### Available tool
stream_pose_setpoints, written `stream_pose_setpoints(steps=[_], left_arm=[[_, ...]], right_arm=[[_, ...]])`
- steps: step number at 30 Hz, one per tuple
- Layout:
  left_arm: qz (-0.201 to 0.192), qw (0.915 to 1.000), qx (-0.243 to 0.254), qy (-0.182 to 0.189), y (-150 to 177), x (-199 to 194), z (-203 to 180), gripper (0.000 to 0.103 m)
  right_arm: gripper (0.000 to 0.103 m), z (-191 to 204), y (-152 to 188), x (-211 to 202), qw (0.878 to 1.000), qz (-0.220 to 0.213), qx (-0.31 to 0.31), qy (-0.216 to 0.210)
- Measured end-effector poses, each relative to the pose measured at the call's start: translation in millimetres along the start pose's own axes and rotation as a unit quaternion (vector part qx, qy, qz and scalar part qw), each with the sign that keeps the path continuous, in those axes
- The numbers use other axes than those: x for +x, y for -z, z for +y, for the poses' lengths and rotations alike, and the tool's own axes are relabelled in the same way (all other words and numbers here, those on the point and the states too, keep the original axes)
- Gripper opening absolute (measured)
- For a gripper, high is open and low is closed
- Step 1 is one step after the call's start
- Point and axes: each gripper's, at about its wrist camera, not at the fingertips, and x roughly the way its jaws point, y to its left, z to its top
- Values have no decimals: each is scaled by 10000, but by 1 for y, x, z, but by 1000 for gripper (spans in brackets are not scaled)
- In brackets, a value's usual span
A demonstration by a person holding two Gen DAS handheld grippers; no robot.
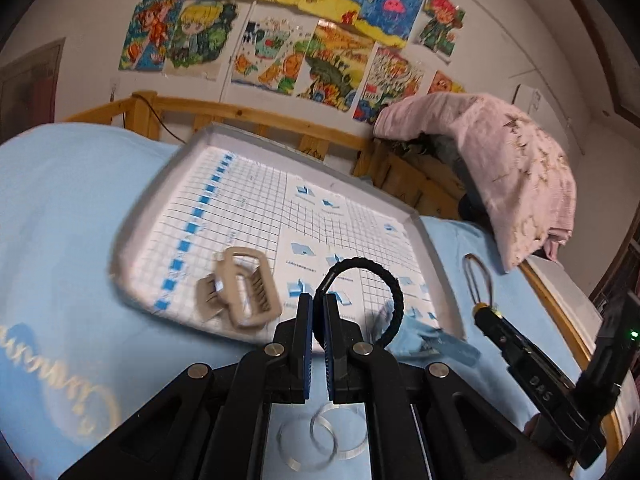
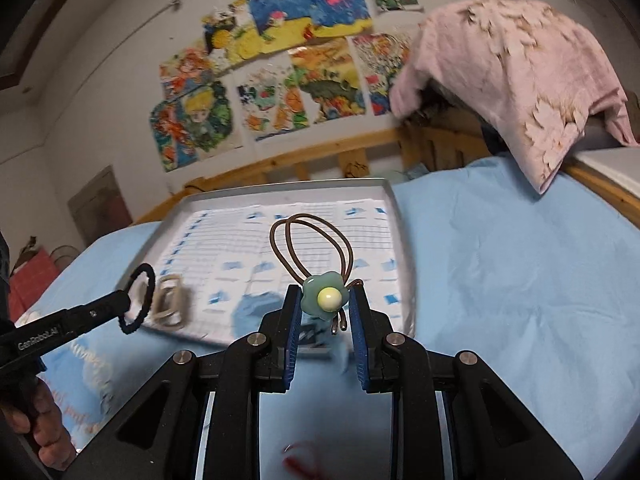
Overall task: Organize jewelry
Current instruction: 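Carry both hair ties into the grey tray and open both tools, then withdraw both open tools from the tray back over the bed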
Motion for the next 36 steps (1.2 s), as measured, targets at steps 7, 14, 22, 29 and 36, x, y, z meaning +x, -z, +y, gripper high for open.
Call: stream_pose_setpoints(steps=[7,14,22,29,36], left_arm=[[414,9987,172,-240,2,45,-6,6],[529,9985,-115,-109,10,51,1,10],[144,9991,-372,123,7,19,2,55],[-926,9955,-218,-33,10,-66,-10,103],[-1417,9890,221,-360,29,-140,-7,103]], right_arm=[[21,-11,7,36,9994,331,123,46],[22,-13,9,43,9989,432,184,44],[44,-16,6,12,9995,11,301,73],[81,-3,-2,-49,9981,-617,9,-3],[101,30,1,-127,9898,-1285,-605,-107]])
